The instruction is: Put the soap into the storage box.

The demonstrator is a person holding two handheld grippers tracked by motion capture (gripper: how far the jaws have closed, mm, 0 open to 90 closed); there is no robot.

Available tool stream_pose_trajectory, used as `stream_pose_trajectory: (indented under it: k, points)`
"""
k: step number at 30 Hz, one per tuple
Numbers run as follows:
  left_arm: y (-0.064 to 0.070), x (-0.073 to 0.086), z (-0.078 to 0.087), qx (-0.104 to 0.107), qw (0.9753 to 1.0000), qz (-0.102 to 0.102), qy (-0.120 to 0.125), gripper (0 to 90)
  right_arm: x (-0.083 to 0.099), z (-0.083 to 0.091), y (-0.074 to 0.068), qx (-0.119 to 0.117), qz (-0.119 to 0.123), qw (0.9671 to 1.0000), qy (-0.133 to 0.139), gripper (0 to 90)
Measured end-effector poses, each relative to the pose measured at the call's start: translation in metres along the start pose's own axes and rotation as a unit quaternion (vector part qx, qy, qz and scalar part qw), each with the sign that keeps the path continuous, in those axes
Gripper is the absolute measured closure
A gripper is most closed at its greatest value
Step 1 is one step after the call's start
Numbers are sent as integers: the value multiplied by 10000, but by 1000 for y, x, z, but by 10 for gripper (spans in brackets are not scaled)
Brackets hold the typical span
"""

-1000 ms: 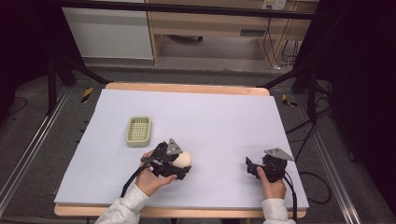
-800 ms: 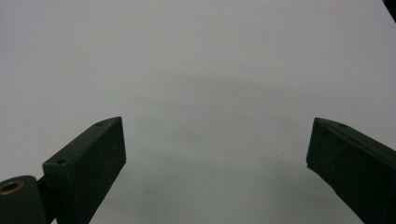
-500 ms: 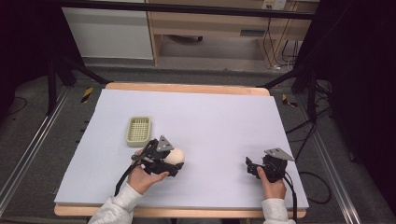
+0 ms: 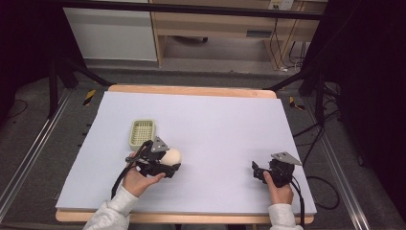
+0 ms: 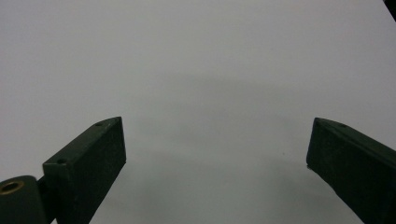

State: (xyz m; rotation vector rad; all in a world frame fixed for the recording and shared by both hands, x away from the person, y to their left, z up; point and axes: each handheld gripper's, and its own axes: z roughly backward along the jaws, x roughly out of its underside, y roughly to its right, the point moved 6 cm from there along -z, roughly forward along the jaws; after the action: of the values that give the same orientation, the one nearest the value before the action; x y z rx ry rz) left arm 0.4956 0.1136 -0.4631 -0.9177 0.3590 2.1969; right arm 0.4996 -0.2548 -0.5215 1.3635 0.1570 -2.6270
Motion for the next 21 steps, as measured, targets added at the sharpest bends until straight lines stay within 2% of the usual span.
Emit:
stream_pose_trajectory:
  k: [21]
  points:
    - [-30, 3, 18, -293, 9994, 184, 64, 243, 0, 0, 0, -8, 4, 10000, -5, 51]
